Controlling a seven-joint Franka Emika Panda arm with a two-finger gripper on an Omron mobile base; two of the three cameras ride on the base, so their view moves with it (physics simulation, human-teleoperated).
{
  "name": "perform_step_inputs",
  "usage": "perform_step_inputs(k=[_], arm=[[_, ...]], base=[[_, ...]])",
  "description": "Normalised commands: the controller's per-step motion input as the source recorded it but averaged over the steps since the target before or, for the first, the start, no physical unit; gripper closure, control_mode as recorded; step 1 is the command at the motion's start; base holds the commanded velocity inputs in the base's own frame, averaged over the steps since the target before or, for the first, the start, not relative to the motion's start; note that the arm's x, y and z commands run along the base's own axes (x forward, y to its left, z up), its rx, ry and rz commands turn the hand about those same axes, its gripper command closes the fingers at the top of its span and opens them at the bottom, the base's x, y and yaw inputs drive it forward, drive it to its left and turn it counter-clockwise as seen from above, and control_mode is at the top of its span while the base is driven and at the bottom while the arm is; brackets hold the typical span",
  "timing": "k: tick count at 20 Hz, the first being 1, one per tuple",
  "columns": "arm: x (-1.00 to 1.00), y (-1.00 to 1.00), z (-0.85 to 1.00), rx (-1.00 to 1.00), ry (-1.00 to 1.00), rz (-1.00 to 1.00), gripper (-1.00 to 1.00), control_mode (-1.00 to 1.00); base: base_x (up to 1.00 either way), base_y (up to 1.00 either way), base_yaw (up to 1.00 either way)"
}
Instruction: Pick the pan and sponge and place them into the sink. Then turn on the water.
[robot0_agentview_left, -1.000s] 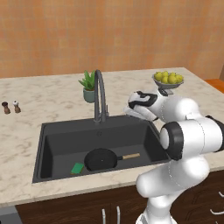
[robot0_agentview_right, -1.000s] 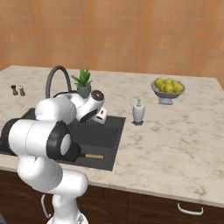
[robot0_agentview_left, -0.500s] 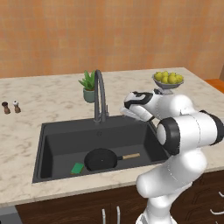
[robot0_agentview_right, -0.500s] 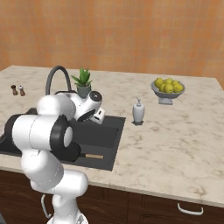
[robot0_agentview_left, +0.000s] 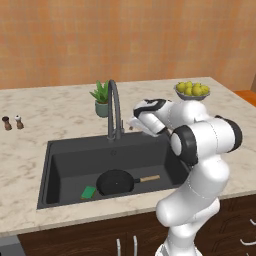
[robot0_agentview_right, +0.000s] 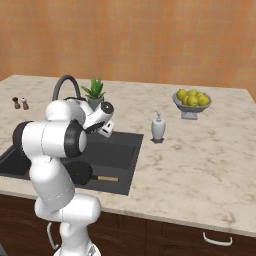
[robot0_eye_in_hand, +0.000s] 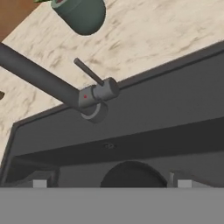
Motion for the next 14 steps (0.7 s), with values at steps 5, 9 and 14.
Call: perform_step_inputs(k=[5,9,14], arm=[[0.33,0.08,-0.01,0.07,0.00,0.00,-1.00,-1.00],[0.20,0.00,-0.05,0.16,0.00,0.00,-1.00,-1.00],[0.20,0.03,-0.14,0.13,0.00,0.00,-1.00,-1.00]], base=[[0.00,0.00,0.00],[0.00,0.00,0.00],[0.00,0.00,0.00]])
